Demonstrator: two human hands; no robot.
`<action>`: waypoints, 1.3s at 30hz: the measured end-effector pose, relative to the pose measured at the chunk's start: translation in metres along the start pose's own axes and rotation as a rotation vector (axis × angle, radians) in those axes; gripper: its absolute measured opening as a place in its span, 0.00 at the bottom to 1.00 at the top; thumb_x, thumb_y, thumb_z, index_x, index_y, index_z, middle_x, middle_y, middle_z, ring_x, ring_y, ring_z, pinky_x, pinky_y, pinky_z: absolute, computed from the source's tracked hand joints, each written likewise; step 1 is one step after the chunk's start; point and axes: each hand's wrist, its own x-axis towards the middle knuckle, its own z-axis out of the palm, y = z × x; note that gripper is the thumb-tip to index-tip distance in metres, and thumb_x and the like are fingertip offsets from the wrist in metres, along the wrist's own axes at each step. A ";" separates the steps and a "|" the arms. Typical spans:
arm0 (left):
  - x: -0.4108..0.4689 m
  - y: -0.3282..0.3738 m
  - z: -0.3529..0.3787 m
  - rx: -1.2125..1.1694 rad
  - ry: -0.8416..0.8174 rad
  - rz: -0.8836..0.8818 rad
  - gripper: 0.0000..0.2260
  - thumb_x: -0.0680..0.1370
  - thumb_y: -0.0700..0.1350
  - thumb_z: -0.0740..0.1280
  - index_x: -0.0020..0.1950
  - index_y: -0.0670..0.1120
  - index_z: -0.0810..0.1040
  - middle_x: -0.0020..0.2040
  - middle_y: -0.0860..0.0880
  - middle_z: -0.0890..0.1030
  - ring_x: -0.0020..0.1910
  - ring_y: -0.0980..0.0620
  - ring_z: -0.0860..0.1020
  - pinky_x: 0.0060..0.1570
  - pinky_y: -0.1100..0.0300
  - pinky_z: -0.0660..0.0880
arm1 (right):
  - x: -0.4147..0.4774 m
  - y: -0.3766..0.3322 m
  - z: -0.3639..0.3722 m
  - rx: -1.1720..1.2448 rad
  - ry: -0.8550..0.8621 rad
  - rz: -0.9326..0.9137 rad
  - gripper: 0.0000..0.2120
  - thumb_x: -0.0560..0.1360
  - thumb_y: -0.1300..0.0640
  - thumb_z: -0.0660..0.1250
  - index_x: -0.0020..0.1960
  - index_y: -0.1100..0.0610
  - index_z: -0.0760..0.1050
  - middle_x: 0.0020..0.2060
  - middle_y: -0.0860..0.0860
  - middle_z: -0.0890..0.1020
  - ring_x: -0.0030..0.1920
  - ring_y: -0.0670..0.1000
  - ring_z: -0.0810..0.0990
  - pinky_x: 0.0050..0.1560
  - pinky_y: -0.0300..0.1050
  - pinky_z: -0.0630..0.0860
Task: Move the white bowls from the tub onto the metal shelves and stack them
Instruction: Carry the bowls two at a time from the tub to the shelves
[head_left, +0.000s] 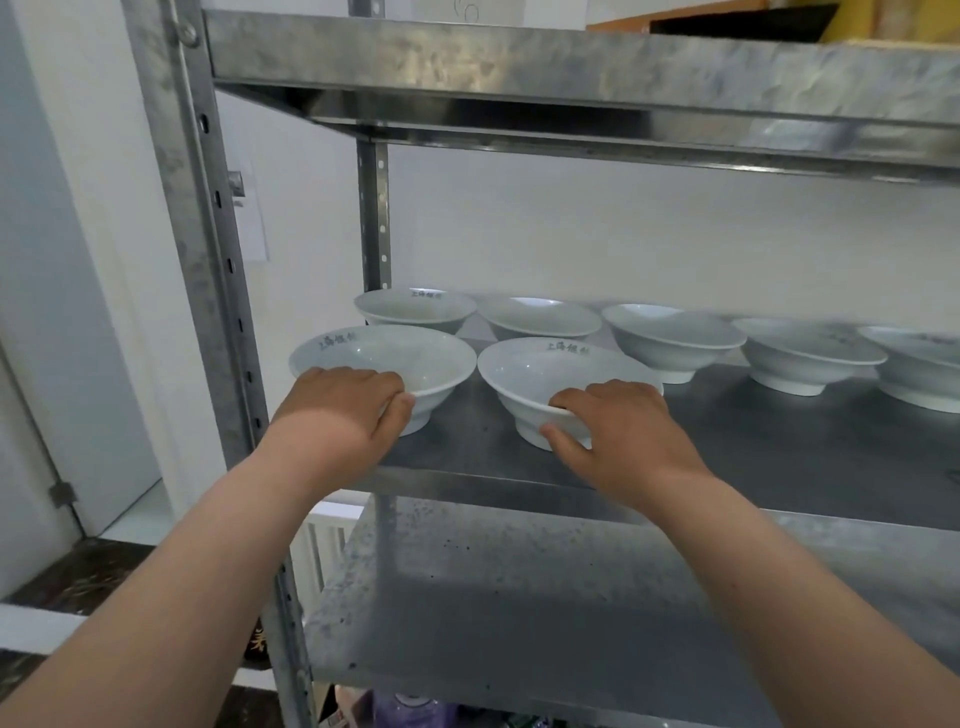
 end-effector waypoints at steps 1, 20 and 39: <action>0.001 -0.001 0.002 0.004 0.000 -0.008 0.23 0.77 0.59 0.40 0.43 0.53 0.72 0.35 0.54 0.75 0.36 0.48 0.73 0.39 0.55 0.63 | 0.001 0.000 0.002 0.006 0.013 0.012 0.16 0.78 0.38 0.55 0.57 0.44 0.76 0.37 0.43 0.75 0.43 0.49 0.73 0.50 0.44 0.62; 0.014 -0.003 0.010 0.029 -0.057 -0.084 0.19 0.81 0.56 0.45 0.43 0.52 0.72 0.37 0.53 0.77 0.36 0.48 0.74 0.40 0.55 0.63 | 0.016 0.005 0.016 -0.014 0.088 0.024 0.27 0.77 0.33 0.47 0.40 0.49 0.75 0.29 0.46 0.73 0.34 0.52 0.73 0.39 0.46 0.63; -0.022 0.027 -0.005 0.013 -0.108 -0.079 0.27 0.80 0.54 0.59 0.79 0.55 0.57 0.76 0.48 0.66 0.76 0.44 0.60 0.76 0.46 0.53 | -0.026 -0.011 -0.009 0.029 -0.106 0.031 0.30 0.79 0.43 0.57 0.78 0.45 0.52 0.77 0.54 0.58 0.78 0.55 0.52 0.77 0.57 0.52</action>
